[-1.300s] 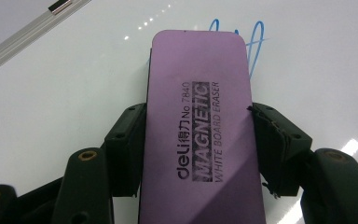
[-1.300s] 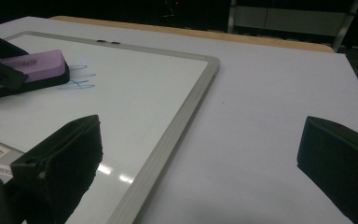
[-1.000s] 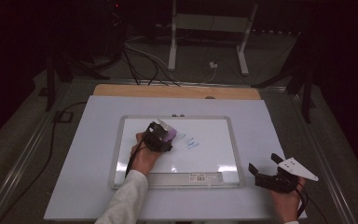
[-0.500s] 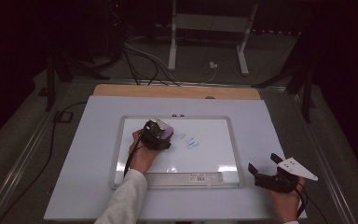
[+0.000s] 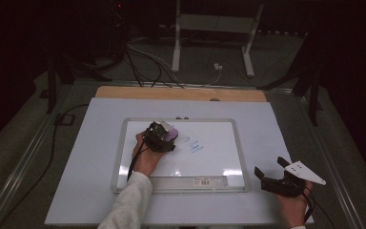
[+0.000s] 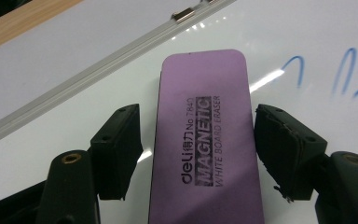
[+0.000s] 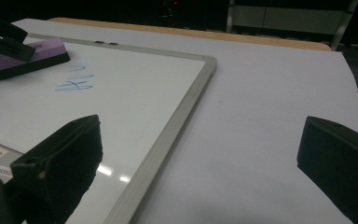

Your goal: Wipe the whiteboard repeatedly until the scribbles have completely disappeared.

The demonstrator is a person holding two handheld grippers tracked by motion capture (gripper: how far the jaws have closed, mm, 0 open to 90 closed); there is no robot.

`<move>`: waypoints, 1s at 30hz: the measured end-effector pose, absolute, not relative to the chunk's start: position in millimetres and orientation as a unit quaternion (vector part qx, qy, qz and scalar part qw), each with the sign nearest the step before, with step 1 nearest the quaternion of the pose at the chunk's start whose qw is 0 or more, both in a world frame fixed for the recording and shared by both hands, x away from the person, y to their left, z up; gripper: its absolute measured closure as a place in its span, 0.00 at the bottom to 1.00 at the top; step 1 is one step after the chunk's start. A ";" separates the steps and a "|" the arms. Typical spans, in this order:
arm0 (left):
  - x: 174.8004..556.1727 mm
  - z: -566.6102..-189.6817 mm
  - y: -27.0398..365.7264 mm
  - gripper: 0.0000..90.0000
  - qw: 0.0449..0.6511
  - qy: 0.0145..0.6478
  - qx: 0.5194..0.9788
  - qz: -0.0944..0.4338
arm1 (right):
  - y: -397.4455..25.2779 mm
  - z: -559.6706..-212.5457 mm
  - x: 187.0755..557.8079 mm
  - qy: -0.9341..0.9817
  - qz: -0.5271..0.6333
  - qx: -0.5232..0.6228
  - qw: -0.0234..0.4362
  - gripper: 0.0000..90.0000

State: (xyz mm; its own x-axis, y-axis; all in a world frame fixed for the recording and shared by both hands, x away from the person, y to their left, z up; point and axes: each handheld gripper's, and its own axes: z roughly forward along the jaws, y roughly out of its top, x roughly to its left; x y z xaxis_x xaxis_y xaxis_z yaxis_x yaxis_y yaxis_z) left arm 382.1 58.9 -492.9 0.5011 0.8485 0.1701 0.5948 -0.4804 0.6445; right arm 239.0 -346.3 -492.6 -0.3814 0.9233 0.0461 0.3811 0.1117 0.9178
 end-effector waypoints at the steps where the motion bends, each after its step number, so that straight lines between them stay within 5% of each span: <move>1: 382.8 -494.1 59.1 0.39 0.262 0.437 0.827 0.237 | -346.1 -492.6 239.0 0.687 0.468 0.474 0.290 0.01; 11: 380.0 -497.9 42.6 0.46 0.267 0.410 0.844 0.220 | -345.2 -492.8 239.5 0.689 0.467 0.474 0.289 0.01; 23: 341.3 -496.2 -12.8 0.46 0.288 0.301 0.889 0.189 | -343.3 -493.1 239.6 0.690 0.467 0.472 0.288 0.01; 30: 363.1 -496.3 -2.1 0.46 0.274 0.347 0.874 0.201 | -345.1 -492.7 238.9 0.688 0.468 0.473 0.288 0.01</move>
State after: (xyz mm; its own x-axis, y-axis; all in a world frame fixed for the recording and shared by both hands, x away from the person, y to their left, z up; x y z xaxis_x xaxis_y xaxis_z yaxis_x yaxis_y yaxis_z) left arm 363.1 -2.1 -496.3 0.6783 0.7170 0.1608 0.4965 -0.6086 0.6190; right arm 238.9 -345.1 -492.7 -0.3856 0.9215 0.0458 0.3817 0.1141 0.9172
